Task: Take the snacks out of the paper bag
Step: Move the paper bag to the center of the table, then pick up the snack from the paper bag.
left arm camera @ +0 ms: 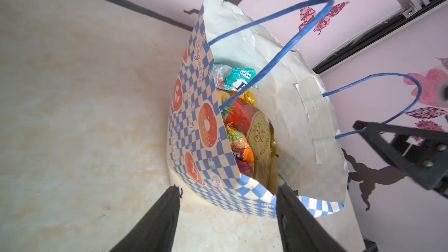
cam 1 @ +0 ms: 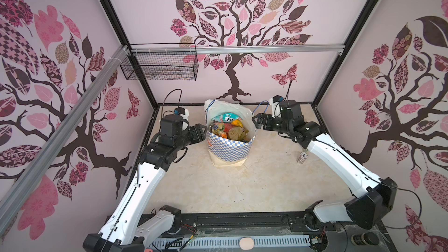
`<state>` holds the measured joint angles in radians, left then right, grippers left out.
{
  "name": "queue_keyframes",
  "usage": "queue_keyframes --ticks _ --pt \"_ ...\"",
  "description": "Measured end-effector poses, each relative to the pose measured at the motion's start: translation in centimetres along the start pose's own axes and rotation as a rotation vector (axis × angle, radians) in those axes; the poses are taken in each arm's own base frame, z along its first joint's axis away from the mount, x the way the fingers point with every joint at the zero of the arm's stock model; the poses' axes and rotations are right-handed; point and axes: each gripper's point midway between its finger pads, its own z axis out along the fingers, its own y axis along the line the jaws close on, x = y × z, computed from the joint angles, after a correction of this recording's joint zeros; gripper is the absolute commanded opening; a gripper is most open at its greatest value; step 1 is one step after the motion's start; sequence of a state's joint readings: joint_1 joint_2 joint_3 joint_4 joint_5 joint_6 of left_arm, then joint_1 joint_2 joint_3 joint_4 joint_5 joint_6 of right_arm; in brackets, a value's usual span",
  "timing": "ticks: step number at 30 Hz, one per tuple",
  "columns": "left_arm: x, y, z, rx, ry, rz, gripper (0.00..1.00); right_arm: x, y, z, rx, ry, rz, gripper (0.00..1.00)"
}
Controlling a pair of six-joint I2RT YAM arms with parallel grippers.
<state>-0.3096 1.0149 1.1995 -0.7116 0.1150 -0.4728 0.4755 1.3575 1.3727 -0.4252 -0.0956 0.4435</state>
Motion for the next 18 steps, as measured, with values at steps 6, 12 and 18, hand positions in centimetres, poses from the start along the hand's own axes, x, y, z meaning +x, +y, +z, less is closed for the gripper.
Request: queue_keyframes --ticks 6,12,18 --pt "-4.0 -2.6 -5.6 0.051 -0.141 0.138 0.69 -5.7 5.1 -5.4 -0.085 -0.168 -0.102 0.9" --pt "-5.0 -6.5 -7.7 0.176 -0.154 0.244 0.81 -6.8 12.5 -6.9 -0.259 -0.156 -0.221 0.82" --pt "-3.6 -7.0 -7.1 0.217 -0.095 0.28 0.97 -3.9 12.2 0.6 -0.237 0.019 -0.272 0.73"
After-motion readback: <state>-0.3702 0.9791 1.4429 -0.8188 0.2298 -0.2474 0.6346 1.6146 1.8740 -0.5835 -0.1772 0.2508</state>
